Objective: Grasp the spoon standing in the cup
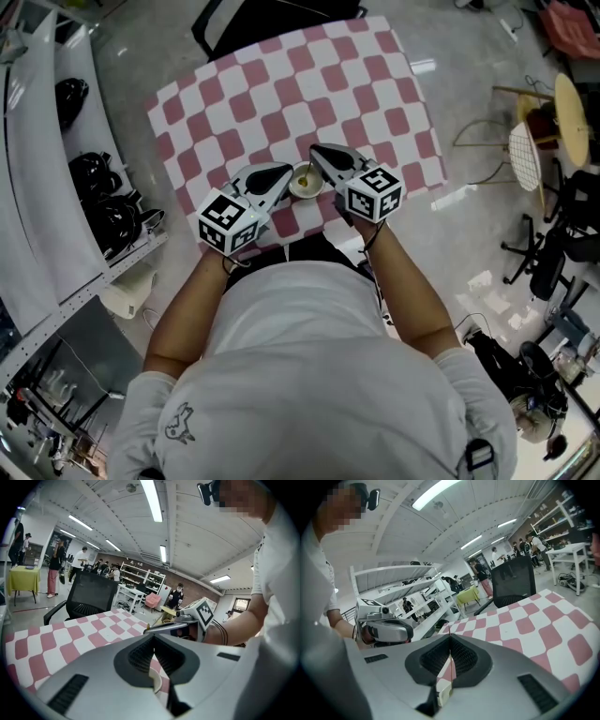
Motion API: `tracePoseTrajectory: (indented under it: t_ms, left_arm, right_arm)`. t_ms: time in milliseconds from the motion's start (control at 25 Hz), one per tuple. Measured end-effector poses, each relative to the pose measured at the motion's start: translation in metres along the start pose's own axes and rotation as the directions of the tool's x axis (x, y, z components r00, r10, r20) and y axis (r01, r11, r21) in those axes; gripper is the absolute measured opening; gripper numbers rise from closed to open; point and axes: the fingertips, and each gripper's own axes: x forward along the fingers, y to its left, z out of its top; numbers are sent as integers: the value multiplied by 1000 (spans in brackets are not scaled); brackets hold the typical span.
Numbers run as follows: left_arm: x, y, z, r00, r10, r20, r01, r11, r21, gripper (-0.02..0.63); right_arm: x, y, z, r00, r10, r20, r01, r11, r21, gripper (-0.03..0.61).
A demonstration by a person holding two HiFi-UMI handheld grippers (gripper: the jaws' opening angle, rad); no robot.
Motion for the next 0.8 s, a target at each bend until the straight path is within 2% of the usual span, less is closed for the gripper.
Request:
tracePoseTrajectory:
  t_ms: [320,800]
  left_arm:
    - [-27,-5,21,999,-22,38,20,998,54,11]
    - [-74,-30,66,990,-83,113,64,985,162,11]
  right_arm:
    - [-14,33,32,997,-25,75,27,999,-17,32]
    - [-39,105,78,976,-70,204,93,990,-106,32]
